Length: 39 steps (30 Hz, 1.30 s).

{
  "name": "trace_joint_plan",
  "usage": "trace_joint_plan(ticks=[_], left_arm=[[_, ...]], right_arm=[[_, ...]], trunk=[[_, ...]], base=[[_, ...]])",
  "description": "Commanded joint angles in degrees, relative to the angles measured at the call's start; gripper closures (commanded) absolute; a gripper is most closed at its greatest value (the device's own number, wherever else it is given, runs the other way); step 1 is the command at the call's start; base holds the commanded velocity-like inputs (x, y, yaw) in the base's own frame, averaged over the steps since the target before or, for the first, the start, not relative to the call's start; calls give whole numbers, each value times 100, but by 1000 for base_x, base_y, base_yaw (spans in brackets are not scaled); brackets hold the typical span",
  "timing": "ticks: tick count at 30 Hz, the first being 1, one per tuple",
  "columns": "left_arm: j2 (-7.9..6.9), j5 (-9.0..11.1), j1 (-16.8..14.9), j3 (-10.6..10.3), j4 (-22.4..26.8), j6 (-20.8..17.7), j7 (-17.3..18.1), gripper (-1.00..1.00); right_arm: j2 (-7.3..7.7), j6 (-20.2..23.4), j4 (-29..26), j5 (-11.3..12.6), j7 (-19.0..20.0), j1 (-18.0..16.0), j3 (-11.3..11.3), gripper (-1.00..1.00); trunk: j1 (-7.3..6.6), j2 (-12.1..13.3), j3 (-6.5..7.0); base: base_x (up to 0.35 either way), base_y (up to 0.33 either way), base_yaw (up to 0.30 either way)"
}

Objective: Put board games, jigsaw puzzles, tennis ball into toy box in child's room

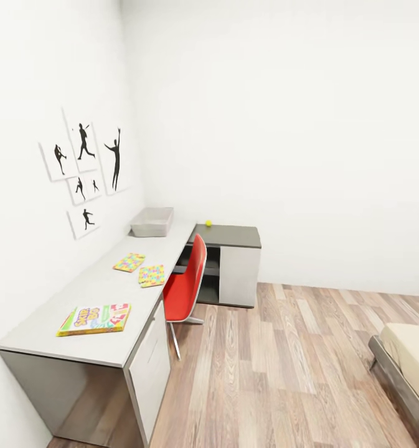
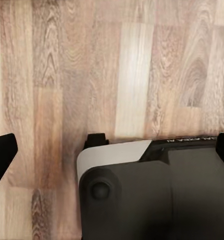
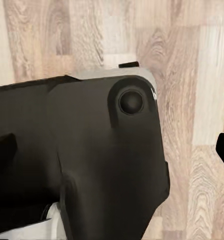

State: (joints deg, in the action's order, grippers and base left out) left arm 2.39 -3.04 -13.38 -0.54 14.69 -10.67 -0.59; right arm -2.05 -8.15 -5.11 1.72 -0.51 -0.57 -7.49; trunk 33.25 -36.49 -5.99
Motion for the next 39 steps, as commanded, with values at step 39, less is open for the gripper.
trace_joint_plan(ticks=[39], left_arm=[[365, -28, -1388, -35, -62, 43, 95, -100]], right_arm=[[601, 2146, -1402, 1604, -121, -1842, -223, -100]], trunk=[[-329, 595, 160]], base=[[12, -18, -113]])
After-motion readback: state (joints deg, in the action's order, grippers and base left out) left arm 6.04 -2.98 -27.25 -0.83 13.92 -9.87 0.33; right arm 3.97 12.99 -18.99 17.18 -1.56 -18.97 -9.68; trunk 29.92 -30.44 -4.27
